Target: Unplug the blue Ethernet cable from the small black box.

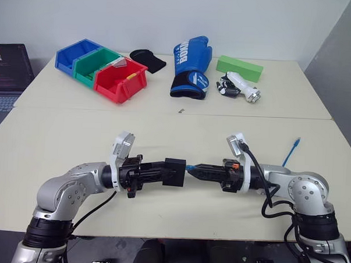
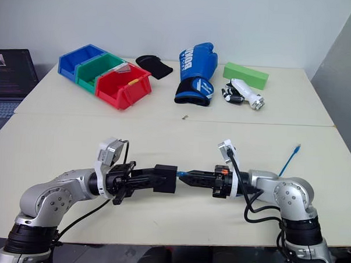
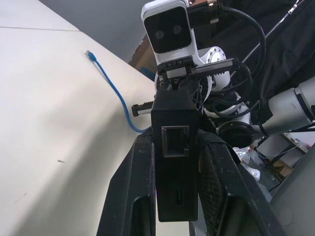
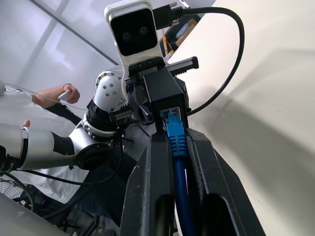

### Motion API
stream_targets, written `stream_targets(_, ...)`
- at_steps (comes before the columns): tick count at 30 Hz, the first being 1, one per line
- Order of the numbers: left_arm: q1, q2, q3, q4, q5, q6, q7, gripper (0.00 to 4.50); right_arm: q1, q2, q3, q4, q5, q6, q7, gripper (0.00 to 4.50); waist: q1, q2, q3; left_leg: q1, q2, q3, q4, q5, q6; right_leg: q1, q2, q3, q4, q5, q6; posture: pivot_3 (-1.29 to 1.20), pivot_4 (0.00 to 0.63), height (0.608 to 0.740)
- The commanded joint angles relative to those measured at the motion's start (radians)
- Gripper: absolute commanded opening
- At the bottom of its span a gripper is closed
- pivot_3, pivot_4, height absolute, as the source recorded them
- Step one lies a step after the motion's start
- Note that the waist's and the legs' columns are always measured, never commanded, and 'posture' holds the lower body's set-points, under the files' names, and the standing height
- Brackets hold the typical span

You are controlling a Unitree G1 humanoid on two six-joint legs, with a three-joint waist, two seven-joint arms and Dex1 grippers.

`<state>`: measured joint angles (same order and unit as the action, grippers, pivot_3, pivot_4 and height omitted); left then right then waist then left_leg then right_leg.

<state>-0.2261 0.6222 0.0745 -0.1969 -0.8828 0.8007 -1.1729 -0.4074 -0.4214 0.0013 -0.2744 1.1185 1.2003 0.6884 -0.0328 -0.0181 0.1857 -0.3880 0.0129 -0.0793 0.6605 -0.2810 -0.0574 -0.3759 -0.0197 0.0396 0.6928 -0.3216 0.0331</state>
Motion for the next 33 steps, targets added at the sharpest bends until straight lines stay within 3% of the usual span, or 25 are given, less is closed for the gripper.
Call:
stream_targets(1,0.005,0.035,0.067,0.018,0.003,-0.003,0.033,0.77,0.000,-0.027,-0.058,-0.039,0.021,-0.024,-0.003,0.06,0.000,0.000,0.000,0.000,0.000,0.000,0.000,0.000,0.000,0.000,0.000,0.000,0.000,0.000,0.000,0.00,0.150,0.740)
stream_targets(3,0.007,0.029,0.048,0.003,-0.001,0.002,0.032,0.77,-0.012,-0.010,-0.054,-0.051,0.040,-0.023,-0.015,0.76,0.000,0.000,0.000,0.000,0.000,0.000,0.000,0.000,0.000,0.000,0.000,0.000,0.000,0.000,0.000,0.00,0.150,0.740)
stream_targets(11,-0.003,0.037,0.018,0.010,0.006,-0.004,0.009,0.77,-0.016,-0.007,-0.016,-0.094,-0.009,-0.061,-0.014,2.39,0.000,0.000,0.000,-0.004,0.000,0.000,0.000,0.000,0.000,-0.003,0.000,0.000,0.000,0.000,0.000,0.00,0.150,0.740)
stream_targets(33,-0.060,0.081,0.013,0.088,0.019,0.009,-0.122,0.77,-0.033,0.029,0.081,-0.069,-0.153,-0.164,0.003,2.39,0.000,0.000,0.000,-0.009,0.000,0.000,0.001,0.000,0.000,-0.010,0.000,-0.001,0.003,0.000,0.000,0.00,0.150,0.740)
